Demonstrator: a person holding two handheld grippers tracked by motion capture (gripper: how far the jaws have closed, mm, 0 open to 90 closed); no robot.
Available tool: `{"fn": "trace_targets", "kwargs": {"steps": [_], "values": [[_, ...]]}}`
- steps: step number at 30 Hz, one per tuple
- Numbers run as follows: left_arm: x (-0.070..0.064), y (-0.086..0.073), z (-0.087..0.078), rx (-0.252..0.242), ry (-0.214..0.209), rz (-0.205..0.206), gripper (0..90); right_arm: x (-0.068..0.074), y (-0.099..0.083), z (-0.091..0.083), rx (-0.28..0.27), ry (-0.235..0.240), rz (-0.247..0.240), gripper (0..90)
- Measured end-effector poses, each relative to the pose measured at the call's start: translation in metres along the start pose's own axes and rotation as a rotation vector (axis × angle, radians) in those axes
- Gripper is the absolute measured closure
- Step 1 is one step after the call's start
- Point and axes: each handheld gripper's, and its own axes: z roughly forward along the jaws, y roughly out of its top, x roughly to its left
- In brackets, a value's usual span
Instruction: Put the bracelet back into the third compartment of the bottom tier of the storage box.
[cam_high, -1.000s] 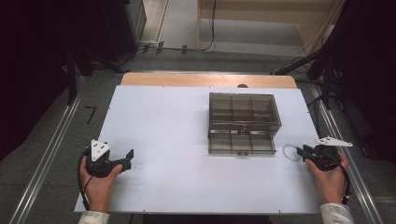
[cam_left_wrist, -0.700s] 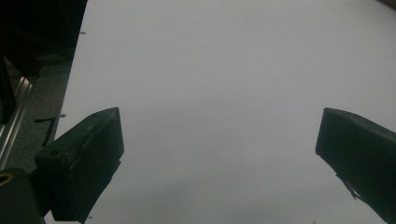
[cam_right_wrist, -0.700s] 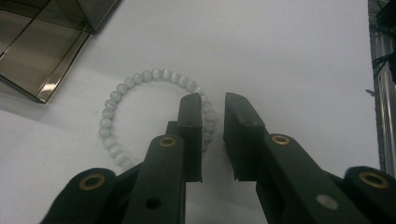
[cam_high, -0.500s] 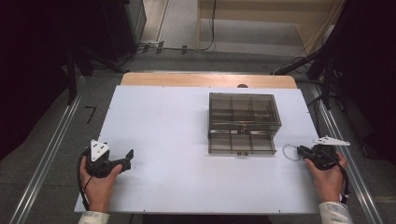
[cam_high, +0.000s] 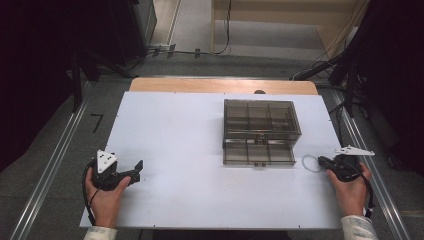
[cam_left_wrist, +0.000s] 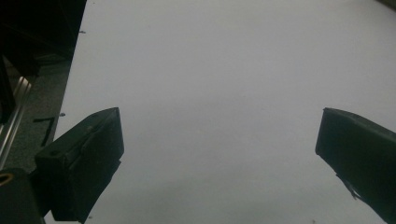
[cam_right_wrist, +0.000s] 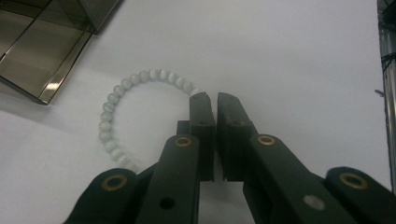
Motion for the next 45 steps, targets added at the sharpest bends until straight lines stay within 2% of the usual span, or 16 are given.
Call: {"fn": "trace_targets", "kwargs": {"steps": [6,17,25,36,45], "values": [[0.000,0.000,0.000,-0.001,0.000,-0.001,1.6,0.000,0.000,0.000,-0.004,0.000,-0.005,83.7],[0.001,-0.001,0.000,-0.001,0.002,-0.004,1.6,-0.001,0.000,-0.002,-0.010,0.020,0.025,83.8],[0.001,-0.001,0.000,0.001,0.002,-0.005,1.6,-0.003,0.001,-0.013,-0.034,0.041,0.038,83.8],[0.001,-0.001,-0.001,0.001,0.003,-0.007,1.6,0.010,0.022,-0.039,-0.097,0.063,-0.020,83.8],[0.001,-0.001,-0.001,0.001,0.002,-0.008,1.6,0.015,0.028,-0.048,-0.118,0.076,-0.038,83.8]]}}
